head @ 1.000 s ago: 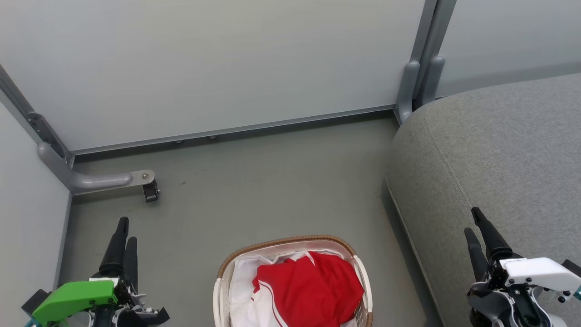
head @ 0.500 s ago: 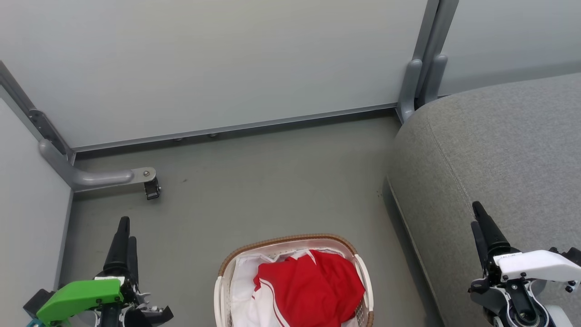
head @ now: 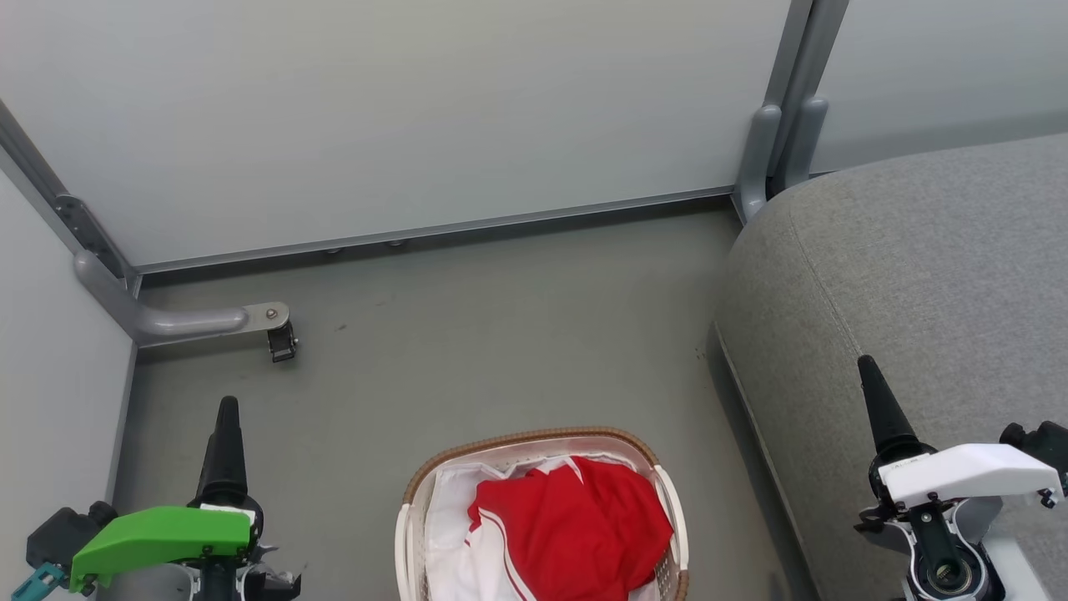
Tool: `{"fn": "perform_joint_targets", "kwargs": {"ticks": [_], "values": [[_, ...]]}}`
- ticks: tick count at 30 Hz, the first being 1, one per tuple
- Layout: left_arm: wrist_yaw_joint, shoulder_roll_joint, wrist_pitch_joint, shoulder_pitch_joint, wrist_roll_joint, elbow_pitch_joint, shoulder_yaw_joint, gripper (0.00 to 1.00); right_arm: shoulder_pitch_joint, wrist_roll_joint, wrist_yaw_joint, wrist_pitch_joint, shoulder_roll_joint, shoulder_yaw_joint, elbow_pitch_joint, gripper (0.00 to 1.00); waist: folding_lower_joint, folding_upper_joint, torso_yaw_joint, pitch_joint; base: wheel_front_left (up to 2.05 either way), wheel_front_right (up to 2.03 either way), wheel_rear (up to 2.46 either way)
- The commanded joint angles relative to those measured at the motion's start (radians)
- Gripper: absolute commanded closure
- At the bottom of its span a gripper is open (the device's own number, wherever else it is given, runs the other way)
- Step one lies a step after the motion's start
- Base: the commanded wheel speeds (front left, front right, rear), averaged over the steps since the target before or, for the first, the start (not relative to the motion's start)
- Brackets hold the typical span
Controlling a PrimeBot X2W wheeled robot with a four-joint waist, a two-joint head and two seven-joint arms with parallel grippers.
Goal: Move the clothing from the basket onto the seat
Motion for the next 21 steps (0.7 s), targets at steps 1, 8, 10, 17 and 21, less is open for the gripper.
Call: {"fn": "perform_joint_targets", "kwargs": {"ticks": [1, 8, 10, 17, 21], "values": [[-0.002, 0.005, -0.01, -0.032, 0.06, -0.014, 0.004, 0.0, -0.029, -0.046, 0.0, -0.012, -0.011, 0.009, -0.016, 0.0, 0.0, -0.0001, 0.001, 0.001, 0.0, 0.0, 0.0], [-0.002, 0.011, -0.036, -0.029, 0.259, 0.003, -0.011, 0.0, -0.037, -0.18, 0.0, -0.037, -0.017, 0.035, -0.011, 0.0, 0.0, -0.0001, 0.004, 0.005, 0.0, 0.0, 0.0], [-0.003, 0.012, -0.042, -0.028, 0.309, 0.004, -0.018, 0.0, -0.039, -0.216, 0.0, -0.044, -0.017, 0.04, -0.007, 0.0, 0.0, -0.0001, 0.005, 0.005, 0.0, 0.0, 0.0], [-0.003, 0.016, -0.065, -0.021, 0.451, 0.019, -0.052, 0.0, -0.043, -0.341, 0.0, -0.067, -0.017, 0.039, 0.012, 0.0, 0.0, -0.0001, 0.009, 0.008, 0.0, 0.0, 0.0], [-0.003, 0.018, -0.077, -0.023, 0.511, 0.033, -0.063, 0.0, -0.046, -0.408, 0.0, -0.079, -0.014, 0.04, 0.026, 0.0, 0.0, -0.0001, 0.011, 0.012, 0.0, 0.0, 0.0]]}}
